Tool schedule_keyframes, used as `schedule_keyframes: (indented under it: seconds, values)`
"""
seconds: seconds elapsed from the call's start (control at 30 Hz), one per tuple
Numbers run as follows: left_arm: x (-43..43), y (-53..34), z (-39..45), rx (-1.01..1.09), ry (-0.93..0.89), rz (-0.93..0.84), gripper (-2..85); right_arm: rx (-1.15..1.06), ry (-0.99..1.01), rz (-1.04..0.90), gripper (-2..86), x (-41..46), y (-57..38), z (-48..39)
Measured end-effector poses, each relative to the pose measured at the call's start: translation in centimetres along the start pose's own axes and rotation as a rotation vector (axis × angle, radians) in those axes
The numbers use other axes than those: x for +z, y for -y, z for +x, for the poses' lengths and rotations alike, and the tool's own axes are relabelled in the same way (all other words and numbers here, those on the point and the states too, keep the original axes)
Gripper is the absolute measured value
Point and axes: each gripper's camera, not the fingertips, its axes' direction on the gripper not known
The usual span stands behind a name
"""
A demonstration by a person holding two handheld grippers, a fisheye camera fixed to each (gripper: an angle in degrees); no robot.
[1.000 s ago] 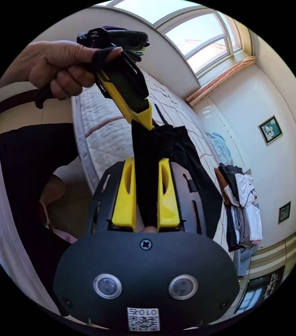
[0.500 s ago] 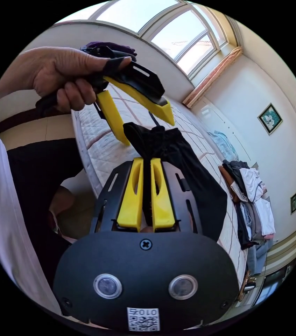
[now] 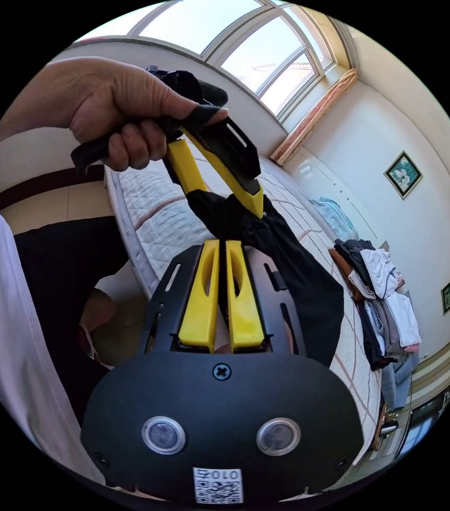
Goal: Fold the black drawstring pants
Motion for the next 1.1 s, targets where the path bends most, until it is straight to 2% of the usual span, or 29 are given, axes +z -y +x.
schedule_keyframes:
  seconds: [0.13, 0.3, 0.4, 0.5, 0.7, 0.83, 0.97, 1.1]
  values:
    - [0.6, 1.2, -0.1, -0.033, -0.082, 0.009, 18.6, -0.025, -0.014, 0.008, 2.8, -0.2, -1.8, 0.6]
    - [1.1, 3.2, 2.2, 0.016, -0.004, -0.035, 20.7, -0.089, -0.073, -0.007, 2.7, 0.8, -5.0, -0.2]
    - [2.0, 3.7, 2.0, 0.013, 0.045, -0.074, 19.6, -0.108, -0.09, -0.012, 2.7, 1.5, -7.3, -0.3]
    - [2.4, 3.3, 0.4, -0.042, -0.034, -0.048, 16.6, -0.063, -0.059, -0.015, 2.9, 2.2, -10.4, 0.9]
    - [3.0, 3.3, 0.5, -0.03, -0.099, -0.064, 11.5, 0.302, 0.202, 0.054, 5.0, 1.6, -20.1, 6.9]
    - [1.6, 4.3, 1.8, 0.009, -0.236, -0.022, 10.3, 0.708, 0.514, 0.216, 10.8, 0.7, -31.2, 12.8]
    - [0.3, 5.3, 3.6, 0.052, -0.329, 0.004, 10.3, 1.11, 0.848, 0.264, 14.5, 4.1, -45.0, 17.6]
    - [0.0, 6.3, 5.4, 0.063, -0.399, 0.009, 10.4, 1.319, 1.02, 0.367, 17.4, 8.2, -54.6, 18.4]
